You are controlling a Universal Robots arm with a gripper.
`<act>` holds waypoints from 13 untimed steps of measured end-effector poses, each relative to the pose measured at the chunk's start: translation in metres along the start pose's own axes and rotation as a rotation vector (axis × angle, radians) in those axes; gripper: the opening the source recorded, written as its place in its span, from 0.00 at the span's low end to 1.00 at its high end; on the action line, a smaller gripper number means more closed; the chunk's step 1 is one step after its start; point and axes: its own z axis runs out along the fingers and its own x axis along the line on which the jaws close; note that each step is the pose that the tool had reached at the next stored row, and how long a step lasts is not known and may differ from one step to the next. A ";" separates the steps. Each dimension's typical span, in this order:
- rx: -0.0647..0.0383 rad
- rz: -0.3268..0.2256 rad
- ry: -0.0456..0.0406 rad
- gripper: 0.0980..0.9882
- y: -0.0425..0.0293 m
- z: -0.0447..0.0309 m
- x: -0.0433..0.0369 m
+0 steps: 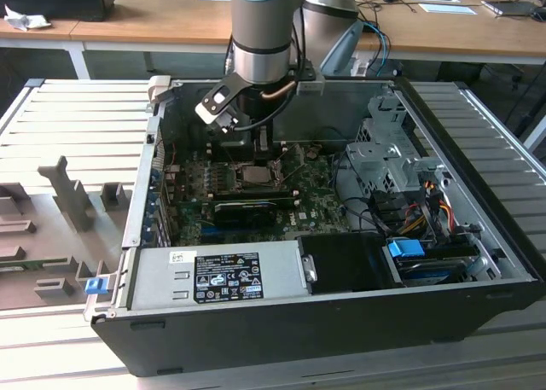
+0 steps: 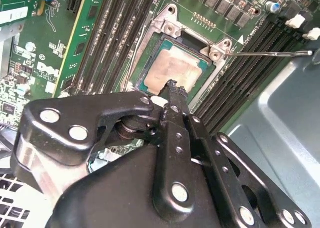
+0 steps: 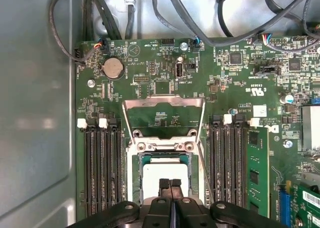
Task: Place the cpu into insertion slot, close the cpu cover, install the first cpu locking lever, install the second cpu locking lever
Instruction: 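Close the cpu cover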
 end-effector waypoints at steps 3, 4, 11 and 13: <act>0.000 0.000 0.0002 0.01 0.0002 -0.0041 0.0002; 0.000 0.000 0.0001 0.01 0.0003 -0.0062 0.0002; 0.000 0.000 0.0001 0.01 0.0005 -0.0121 0.0004; 0.000 0.000 0.0000 0.01 0.0006 -0.0132 0.0005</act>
